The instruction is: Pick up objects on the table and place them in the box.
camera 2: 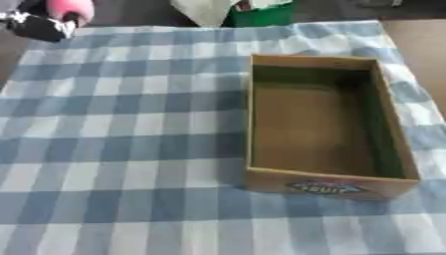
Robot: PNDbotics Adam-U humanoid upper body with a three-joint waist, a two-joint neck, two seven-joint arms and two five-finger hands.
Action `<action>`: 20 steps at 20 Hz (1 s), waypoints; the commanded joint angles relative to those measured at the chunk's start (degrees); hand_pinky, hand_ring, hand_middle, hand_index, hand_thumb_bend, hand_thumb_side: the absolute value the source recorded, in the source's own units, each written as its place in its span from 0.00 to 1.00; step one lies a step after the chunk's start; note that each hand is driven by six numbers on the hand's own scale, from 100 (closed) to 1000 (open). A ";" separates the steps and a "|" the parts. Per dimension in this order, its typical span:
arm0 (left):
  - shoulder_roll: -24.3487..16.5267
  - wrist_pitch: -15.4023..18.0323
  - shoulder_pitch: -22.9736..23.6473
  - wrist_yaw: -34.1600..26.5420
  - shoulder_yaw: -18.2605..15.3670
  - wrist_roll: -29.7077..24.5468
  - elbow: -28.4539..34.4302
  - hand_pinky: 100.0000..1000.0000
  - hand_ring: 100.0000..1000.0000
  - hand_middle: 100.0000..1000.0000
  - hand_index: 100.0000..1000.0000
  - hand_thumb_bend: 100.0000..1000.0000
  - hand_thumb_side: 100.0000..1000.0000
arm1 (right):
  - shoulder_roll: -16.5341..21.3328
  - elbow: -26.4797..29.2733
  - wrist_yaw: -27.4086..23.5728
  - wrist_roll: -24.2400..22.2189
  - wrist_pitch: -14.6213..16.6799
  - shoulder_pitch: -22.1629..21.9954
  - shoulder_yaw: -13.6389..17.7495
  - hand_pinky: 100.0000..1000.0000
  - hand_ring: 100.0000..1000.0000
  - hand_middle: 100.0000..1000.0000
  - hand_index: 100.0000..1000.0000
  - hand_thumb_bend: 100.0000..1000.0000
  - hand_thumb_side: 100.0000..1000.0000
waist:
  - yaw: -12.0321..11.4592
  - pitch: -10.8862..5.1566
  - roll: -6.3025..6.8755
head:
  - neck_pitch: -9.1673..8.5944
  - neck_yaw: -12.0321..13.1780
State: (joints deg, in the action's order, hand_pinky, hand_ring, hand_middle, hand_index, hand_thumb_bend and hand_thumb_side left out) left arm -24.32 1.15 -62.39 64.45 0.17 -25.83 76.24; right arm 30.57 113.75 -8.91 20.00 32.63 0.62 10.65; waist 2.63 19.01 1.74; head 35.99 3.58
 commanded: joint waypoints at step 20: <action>21.25 6.11 -3.14 2.82 8.75 13.66 -7.40 0.16 0.42 0.48 0.60 0.00 0.33 | 5.44 0.84 -7.31 -0.91 2.17 9.89 -0.84 0.77 0.80 0.73 0.90 0.00 1.00 | 7.01 -0.51 0.87 | -1.24 6.09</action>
State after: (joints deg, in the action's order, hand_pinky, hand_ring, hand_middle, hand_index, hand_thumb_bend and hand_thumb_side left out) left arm -3.33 6.53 -64.51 66.94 9.03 -12.34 68.74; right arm 34.32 113.75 -15.54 19.46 34.73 10.09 9.51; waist 9.50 19.47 2.95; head 35.17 9.47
